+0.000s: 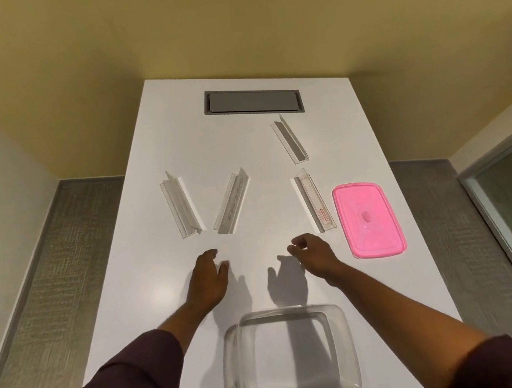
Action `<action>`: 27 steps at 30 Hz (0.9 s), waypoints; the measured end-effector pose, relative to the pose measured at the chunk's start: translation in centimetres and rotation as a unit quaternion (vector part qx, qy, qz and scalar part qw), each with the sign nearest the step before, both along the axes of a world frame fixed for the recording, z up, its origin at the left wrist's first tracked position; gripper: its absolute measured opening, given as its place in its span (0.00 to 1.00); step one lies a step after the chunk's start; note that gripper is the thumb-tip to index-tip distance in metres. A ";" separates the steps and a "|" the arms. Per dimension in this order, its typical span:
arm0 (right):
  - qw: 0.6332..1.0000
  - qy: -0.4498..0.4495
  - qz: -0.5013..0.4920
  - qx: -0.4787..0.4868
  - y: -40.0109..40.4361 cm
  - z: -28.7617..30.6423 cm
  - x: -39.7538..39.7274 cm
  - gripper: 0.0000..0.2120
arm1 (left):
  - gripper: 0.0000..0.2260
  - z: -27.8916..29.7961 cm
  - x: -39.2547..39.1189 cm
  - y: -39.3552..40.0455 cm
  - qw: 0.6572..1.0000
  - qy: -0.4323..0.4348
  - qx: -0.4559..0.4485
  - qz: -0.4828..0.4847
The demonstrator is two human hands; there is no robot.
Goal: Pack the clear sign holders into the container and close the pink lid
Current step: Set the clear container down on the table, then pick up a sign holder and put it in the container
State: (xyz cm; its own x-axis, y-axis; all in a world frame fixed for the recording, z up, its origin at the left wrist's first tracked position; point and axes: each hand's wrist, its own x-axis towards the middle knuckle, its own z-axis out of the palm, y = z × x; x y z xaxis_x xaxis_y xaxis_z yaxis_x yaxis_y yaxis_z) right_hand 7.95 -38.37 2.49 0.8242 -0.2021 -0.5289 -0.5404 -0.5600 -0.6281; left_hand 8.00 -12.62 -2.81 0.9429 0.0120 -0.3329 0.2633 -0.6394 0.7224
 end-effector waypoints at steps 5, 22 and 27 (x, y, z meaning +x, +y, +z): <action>0.997 0.054 0.031 0.034 3.0 -0.5 6.6 0.04 | 0.19 -0.1 6.6 -0.5 0.999 -0.040 -0.002 -0.001; 0.990 0.089 -0.012 0.108 8.8 -6.3 16.0 0.29 | 0.05 -3.7 17.1 -3.8 0.998 0.053 0.010 0.033; 0.989 0.078 -0.025 0.127 8.0 -6.1 15.6 0.29 | 0.07 -2.4 16.6 -4.9 0.990 0.080 -0.061 0.099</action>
